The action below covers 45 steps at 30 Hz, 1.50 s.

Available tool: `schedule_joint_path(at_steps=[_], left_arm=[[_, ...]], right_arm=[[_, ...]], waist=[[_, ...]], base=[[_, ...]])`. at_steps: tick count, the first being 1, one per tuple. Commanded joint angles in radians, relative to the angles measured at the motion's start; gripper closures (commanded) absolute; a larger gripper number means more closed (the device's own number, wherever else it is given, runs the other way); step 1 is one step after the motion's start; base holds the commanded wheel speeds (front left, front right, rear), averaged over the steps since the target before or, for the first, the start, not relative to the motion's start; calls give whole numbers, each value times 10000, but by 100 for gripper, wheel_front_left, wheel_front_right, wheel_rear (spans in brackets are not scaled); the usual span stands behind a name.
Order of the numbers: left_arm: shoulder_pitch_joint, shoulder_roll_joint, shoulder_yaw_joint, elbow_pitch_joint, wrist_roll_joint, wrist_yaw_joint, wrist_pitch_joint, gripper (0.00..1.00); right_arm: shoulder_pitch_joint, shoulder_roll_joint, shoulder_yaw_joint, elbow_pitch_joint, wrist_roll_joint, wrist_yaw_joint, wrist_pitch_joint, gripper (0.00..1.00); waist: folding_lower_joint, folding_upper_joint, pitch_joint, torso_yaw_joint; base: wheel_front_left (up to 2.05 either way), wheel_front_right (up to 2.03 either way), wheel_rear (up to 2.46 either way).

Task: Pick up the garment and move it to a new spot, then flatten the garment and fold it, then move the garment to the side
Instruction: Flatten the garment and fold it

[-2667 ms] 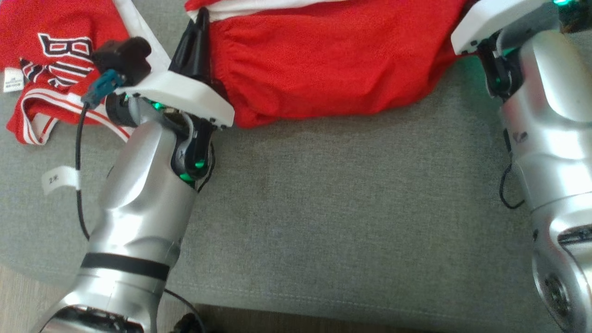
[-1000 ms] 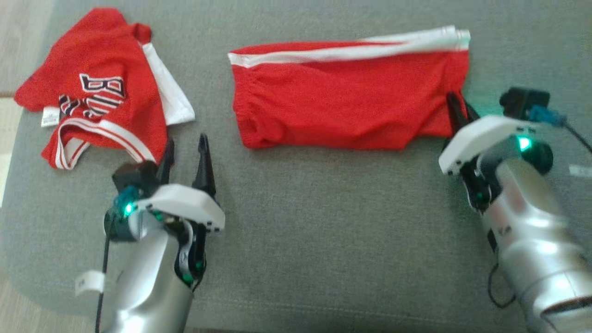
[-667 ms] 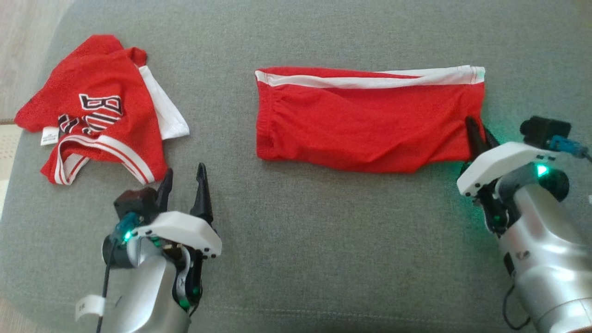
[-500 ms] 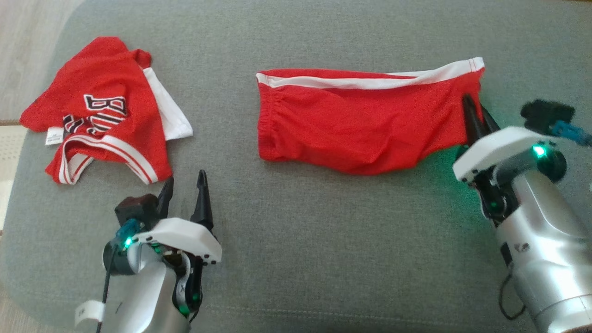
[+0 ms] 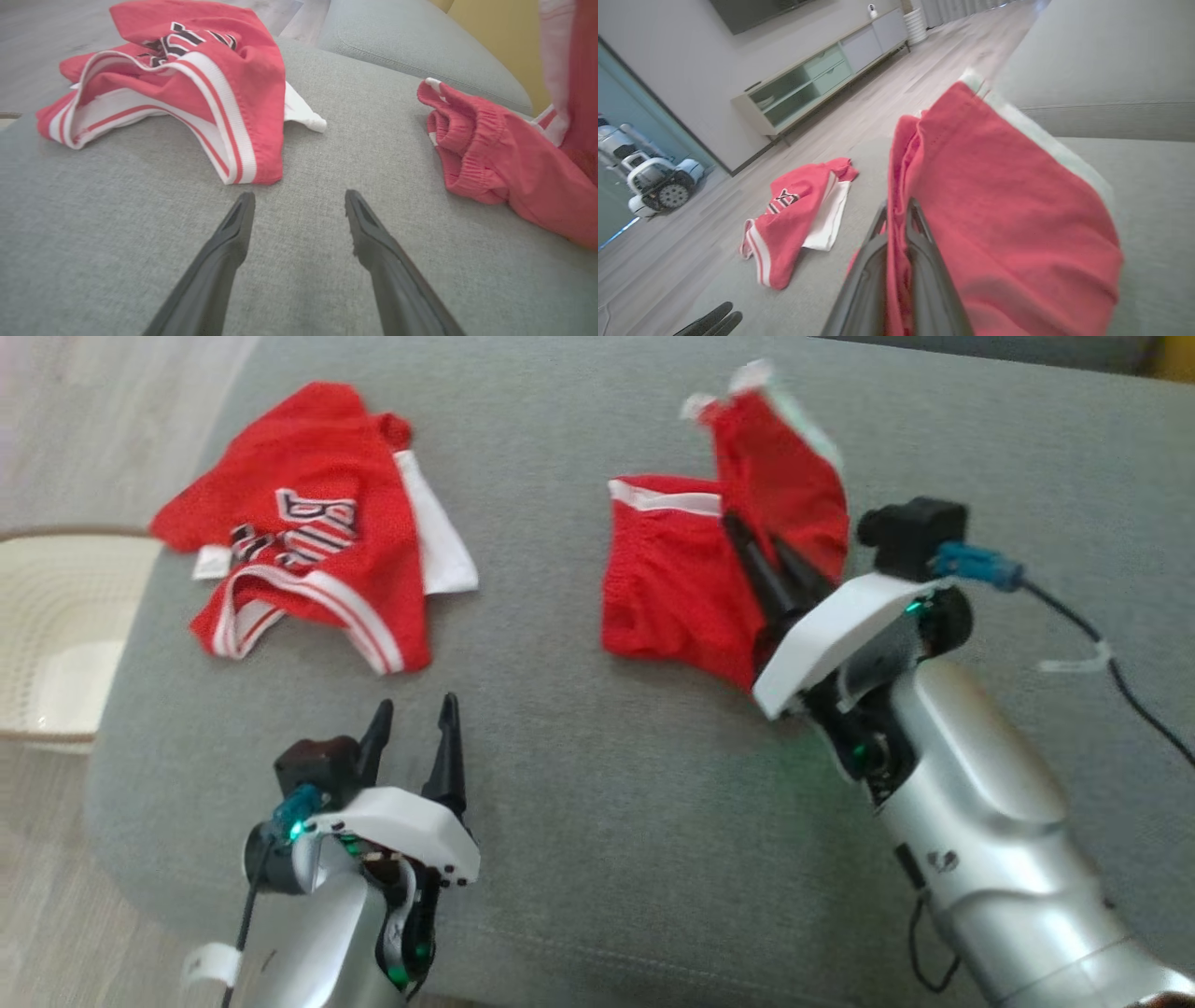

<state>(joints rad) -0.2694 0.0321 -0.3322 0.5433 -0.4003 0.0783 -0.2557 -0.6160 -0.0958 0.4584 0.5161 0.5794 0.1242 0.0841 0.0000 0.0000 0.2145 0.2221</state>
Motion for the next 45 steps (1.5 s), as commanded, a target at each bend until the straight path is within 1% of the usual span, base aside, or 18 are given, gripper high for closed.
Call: schedule_joint_path(at_steps=[1,4,6,7,8,9,13,16,20,23,27,30,33,39,45], left_arm=[[-264,181,140,-301,-82,21,-61,0],[-296,181,24,-296,-145,28,-61,0],[-310,181,-73,-279,-212,21,-61,0],[-319,181,-110,-266,-229,26,-61,0],[-323,181,-139,-252,-235,36,-61,0],[-322,181,-159,-237,-234,53,-61,0],[-255,181,-85,-228,-170,141,-61,0],[-200,181,81,-262,-44,194,-61,0],[-150,181,291,-325,225,256,-61,0],[-117,181,406,-350,510,292,-61,0],[-70,181,603,-425,780,346,-61,0],[0,181,795,-502,1013,373,-61,0],[89,181,978,-576,1259,356,-61,0],[308,181,1242,-650,1563,233,-61,0],[646,181,1445,-674,1785,193,-61,0]], right_arm=[[24,320,405,-333,-94,65,38,100],[96,404,522,-129,17,65,-2,100],[93,440,835,129,13,65,-88,100],[110,445,979,190,212,65,-213,89],[103,448,1206,230,357,65,-342,41],[115,449,1395,243,571,65,-496,0],[68,452,1900,330,1214,65,-1194,0],[-22,453,1887,582,1308,65,-1895,0],[-104,454,1260,1185,921,65,-2927,0],[-26,454,473,1583,445,65,-3310,0],[262,454,-816,1832,-411,65,-3444,0],[697,455,-1894,1482,-1233,65,-3453,0],[1261,455,-2645,1071,-1794,65,-3455,0],[2164,455,-3330,593,-2234,65,-3457,0],[2761,455,-3635,446,-2515,65,-3457,0]], waist=[[0,0,90,443],[0,0,123,637],[0,0,114,767],[0,0,105,807],[0,0,87,838],[0,0,61,855],[0,0,-38,711],[0,0,-95,475],[0,0,-149,88],[0,0,-188,-199],[0,0,-231,-532],[0,0,-291,-775],[0,0,-380,-981],[0,0,-640,-1269],[0,0,-979,-1473]], base=[[0,0,0],[0,0,0],[0,0,0],[0,0,0],[0,0,0],[0,0,0],[0,0,0],[0,0,0],[0,0,0],[0,0,0],[0,0,0],[0,0,0],[0,0,0],[0,0,0],[0,0,0]])
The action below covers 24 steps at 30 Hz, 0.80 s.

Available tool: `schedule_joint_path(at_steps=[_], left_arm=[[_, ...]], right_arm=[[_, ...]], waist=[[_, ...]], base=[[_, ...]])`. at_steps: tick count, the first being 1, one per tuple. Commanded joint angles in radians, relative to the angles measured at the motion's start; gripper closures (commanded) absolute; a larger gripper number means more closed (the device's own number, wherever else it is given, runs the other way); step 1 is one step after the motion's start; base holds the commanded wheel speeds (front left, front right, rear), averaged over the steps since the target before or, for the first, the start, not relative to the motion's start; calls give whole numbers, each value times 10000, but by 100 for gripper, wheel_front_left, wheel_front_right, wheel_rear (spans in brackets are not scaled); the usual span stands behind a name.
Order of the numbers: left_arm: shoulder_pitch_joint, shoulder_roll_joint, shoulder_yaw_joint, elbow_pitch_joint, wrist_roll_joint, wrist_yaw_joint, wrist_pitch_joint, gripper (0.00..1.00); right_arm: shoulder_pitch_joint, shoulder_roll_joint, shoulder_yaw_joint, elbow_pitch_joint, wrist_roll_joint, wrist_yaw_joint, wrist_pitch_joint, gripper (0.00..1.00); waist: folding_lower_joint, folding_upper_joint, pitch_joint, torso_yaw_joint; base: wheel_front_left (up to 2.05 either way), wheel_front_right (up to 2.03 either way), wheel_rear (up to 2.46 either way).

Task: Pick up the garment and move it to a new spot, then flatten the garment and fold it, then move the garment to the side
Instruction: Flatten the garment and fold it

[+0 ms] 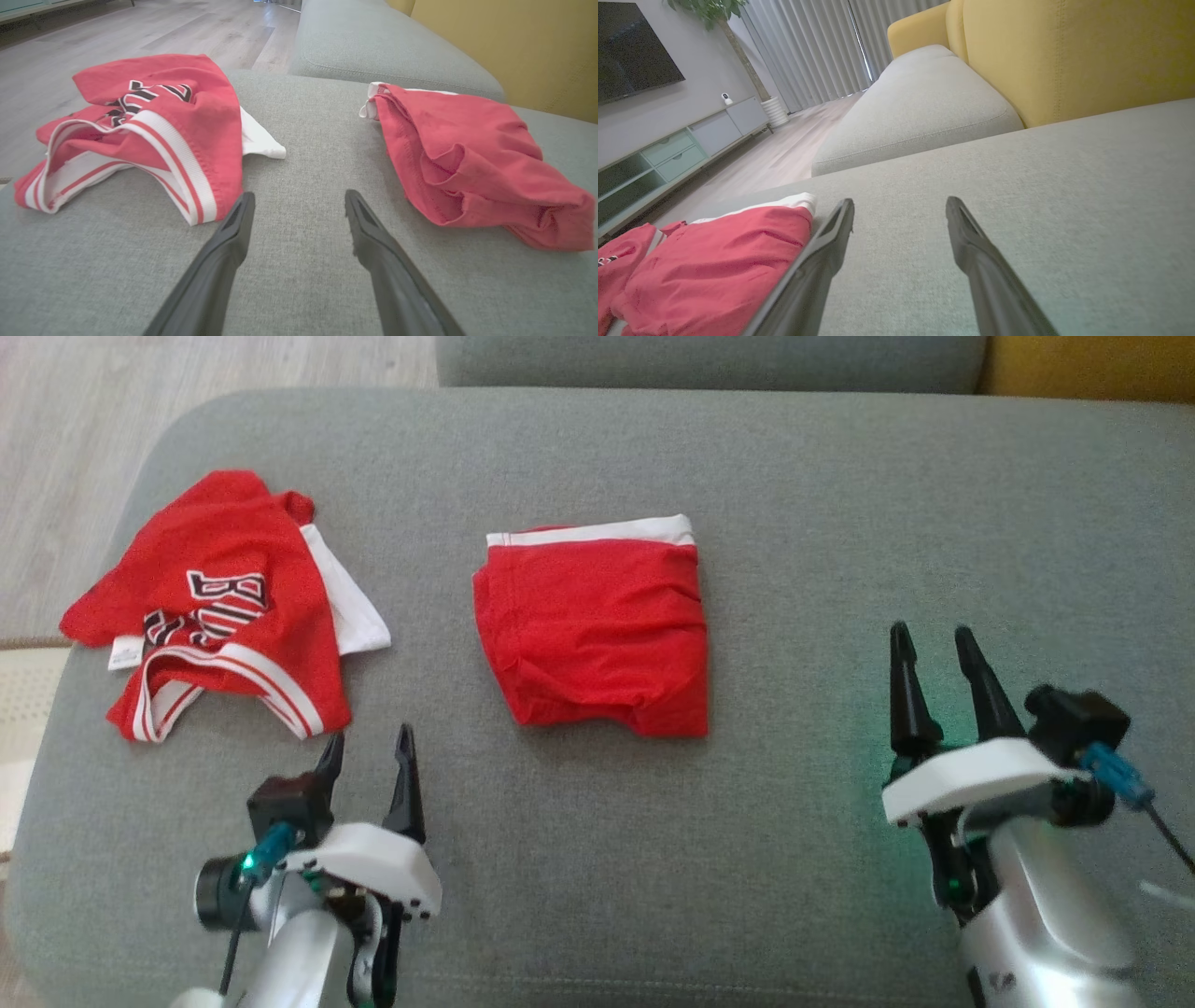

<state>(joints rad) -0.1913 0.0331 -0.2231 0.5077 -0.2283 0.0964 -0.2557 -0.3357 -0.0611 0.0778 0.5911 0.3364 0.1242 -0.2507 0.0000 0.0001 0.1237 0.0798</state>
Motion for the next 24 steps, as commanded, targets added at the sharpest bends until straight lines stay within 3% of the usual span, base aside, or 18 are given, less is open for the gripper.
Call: schedule_joint_path(at_steps=[1,24], left_arm=[[-78,171,385,-327,98,18,-61,0],[1175,171,766,-667,685,-95,-61,0]], right_arm=[[38,108,109,-309,-225,65,-109,0],[1462,108,-109,-509,-1344,65,-110,0]], waist=[[0,-1,-119,-63],[0,-1,-1147,-407]], base=[[0,0,0],[0,0,0]])
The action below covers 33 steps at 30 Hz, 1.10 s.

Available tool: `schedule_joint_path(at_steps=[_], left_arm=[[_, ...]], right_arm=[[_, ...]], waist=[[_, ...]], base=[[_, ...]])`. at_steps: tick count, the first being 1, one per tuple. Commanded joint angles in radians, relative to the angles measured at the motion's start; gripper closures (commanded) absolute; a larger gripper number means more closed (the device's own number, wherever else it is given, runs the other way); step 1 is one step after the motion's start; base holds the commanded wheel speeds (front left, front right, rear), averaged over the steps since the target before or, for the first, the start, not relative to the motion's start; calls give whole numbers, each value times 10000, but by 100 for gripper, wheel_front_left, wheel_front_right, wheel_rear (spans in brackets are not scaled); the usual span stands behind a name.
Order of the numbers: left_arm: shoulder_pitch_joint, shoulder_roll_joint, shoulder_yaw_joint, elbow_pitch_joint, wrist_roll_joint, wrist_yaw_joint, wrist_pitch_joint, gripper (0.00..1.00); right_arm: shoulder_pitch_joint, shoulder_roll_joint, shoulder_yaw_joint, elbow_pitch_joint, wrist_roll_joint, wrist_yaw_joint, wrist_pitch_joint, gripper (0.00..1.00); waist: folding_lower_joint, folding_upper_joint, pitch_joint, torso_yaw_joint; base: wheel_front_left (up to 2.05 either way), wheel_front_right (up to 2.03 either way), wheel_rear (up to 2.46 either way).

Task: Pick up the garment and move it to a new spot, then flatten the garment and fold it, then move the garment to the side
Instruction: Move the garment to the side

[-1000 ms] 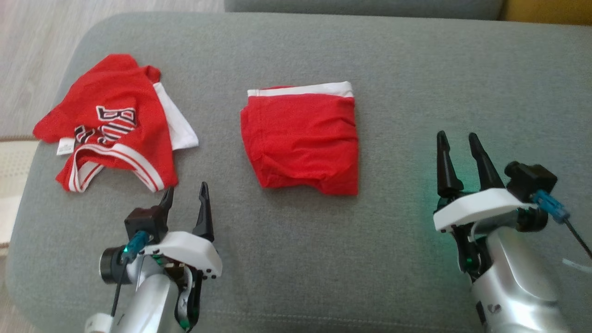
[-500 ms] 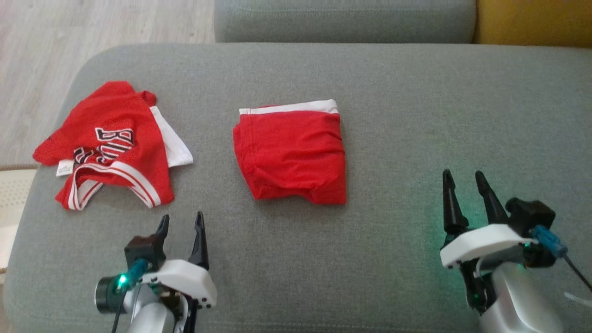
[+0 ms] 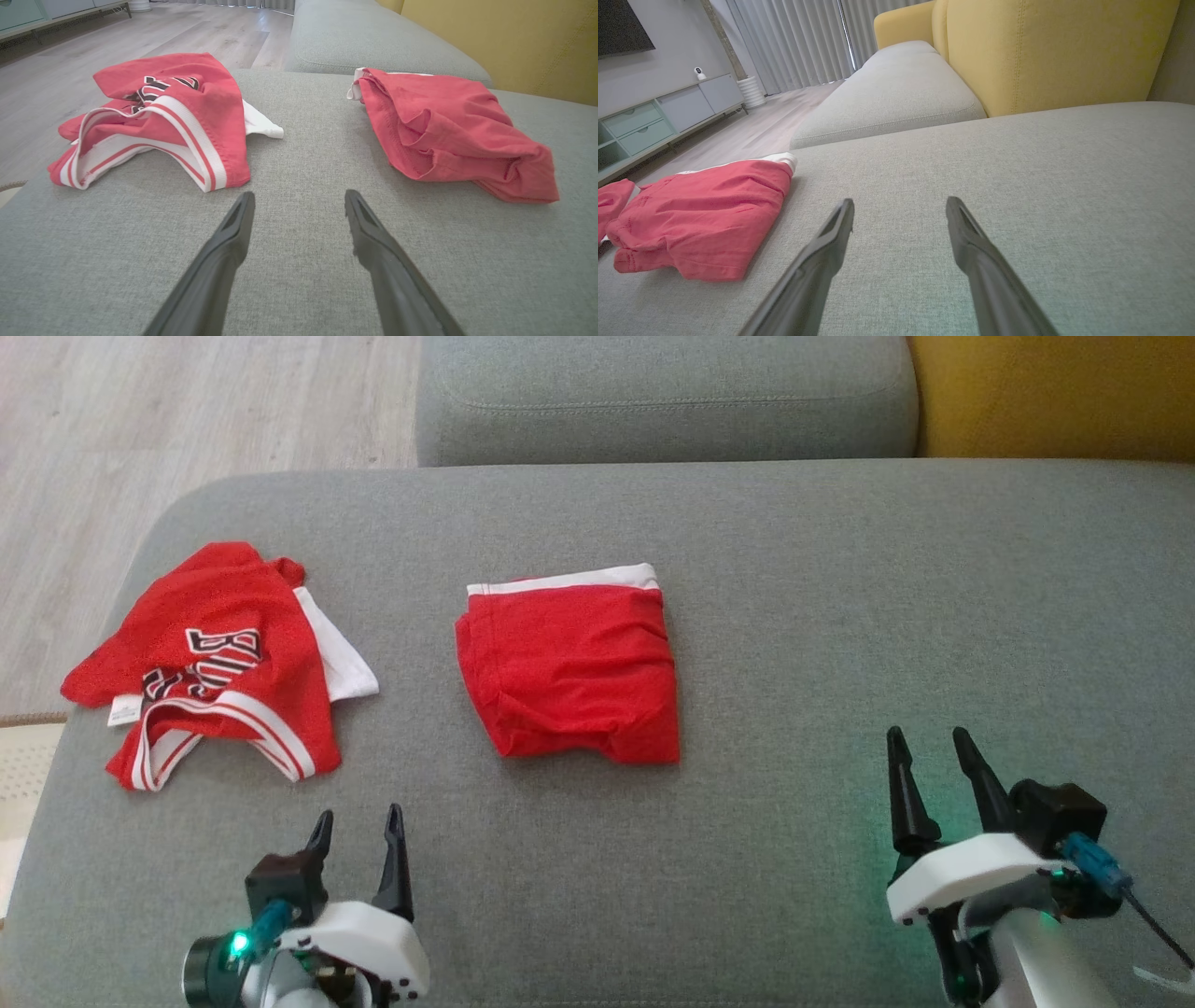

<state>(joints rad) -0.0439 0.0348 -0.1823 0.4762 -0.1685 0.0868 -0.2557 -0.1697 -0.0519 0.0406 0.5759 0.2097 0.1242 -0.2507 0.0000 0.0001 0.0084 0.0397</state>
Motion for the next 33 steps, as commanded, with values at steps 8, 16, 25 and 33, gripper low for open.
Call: schedule_joint_path(at_steps=[8,16,25,33], left_arm=[[-301,154,342,-413,66,-7,-61,0],[-715,154,-50,-696,-110,-69,-61,0],[-1276,154,-777,-838,-381,-108,-61,0],[-1567,154,-1167,-906,-644,0,-61,0]], right_arm=[[-125,16,284,-474,-81,65,-110,0],[-773,16,896,-421,22,65,-110,0],[-2387,16,1468,541,-61,65,-110,0],[-3924,16,1734,1966,-188,65,107,0]], waist=[[0,-1,122,-33],[0,-1,1050,444],[0,-1,2058,1510],[0,-1,2558,2346]], base=[[0,0,0],[0,0,0],[0,0,0],[0,0,0]])
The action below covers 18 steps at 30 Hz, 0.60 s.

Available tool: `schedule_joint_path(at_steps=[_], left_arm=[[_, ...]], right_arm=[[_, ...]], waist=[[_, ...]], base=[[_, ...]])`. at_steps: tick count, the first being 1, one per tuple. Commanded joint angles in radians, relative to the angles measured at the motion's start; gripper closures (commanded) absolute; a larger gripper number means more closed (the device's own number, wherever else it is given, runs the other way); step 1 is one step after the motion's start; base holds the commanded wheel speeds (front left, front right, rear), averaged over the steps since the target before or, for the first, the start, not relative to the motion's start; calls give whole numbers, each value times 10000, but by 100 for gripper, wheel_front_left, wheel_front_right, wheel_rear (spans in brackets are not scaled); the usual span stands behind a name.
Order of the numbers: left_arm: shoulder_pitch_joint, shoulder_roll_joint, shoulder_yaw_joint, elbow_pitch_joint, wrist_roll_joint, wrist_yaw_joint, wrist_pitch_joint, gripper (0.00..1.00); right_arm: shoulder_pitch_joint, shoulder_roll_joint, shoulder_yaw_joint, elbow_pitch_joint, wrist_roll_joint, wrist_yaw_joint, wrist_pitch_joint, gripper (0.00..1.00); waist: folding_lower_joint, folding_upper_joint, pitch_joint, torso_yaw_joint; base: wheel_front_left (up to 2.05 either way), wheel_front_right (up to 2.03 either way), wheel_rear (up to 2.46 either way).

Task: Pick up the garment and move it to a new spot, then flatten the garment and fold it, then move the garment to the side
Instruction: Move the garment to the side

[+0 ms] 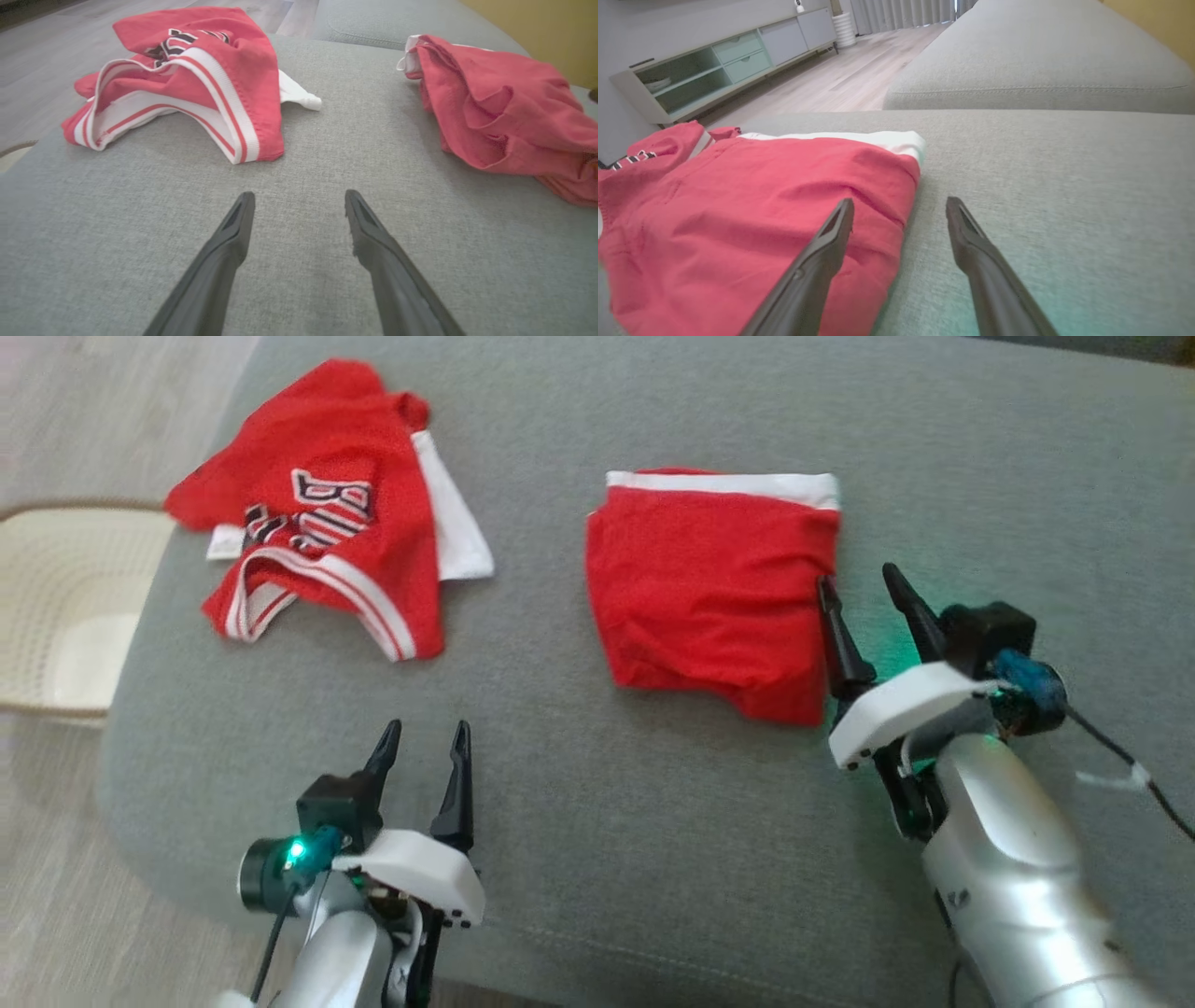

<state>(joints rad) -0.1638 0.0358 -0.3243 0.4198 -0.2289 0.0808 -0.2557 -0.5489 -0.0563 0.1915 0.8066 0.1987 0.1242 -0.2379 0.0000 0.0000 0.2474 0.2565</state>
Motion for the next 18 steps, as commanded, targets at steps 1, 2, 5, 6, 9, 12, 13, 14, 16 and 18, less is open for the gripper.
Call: schedule_joint_path(at_steps=[1,2,5,6,9,12,13,14,16,18], left_arm=[[-389,145,234,-358,-62,70,-61,0],[-409,145,227,-374,-89,82,-61,0],[-461,145,217,-418,-150,85,-61,0],[-473,145,219,-431,-151,85,-61,0],[-488,145,267,-455,-138,99,-61,0],[-512,145,319,-483,-104,102,-61,0],[-514,145,330,-485,-80,88,-61,0],[-510,145,353,-484,-48,81,-61,0],[-500,145,366,-480,14,55,-61,0],[-508,145,395,-475,92,18,-61,0]], right_arm=[[-260,60,234,-109,-96,65,96,0],[-369,60,245,127,-84,65,252,0],[-630,60,401,724,65,65,676,0],[-701,60,522,866,112,65,782,1],[-855,60,779,1163,211,65,933,100],[-990,61,862,1256,269,65,671,100],[-1024,61,863,1283,284,65,567,100],[-1047,61,871,1303,318,65,475,100],[-1077,61,881,1340,388,65,317,100],[-1088,61,916,1367,476,65,209,100]], waist=[[0,0,199,247],[0,0,227,303],[0,0,301,404],[0,0,322,418],[0,0,357,383],[0,0,326,177],[0,0,292,66],[0,0,243,-86],[0,0,139,-439],[0,0,44,-911]], base=[[0,0,0],[0,0,0],[0,0,0],[0,0,0],[0,0,0],[0,0,0],[0,0,0],[0,0,0],[0,0,0],[0,0,0]])
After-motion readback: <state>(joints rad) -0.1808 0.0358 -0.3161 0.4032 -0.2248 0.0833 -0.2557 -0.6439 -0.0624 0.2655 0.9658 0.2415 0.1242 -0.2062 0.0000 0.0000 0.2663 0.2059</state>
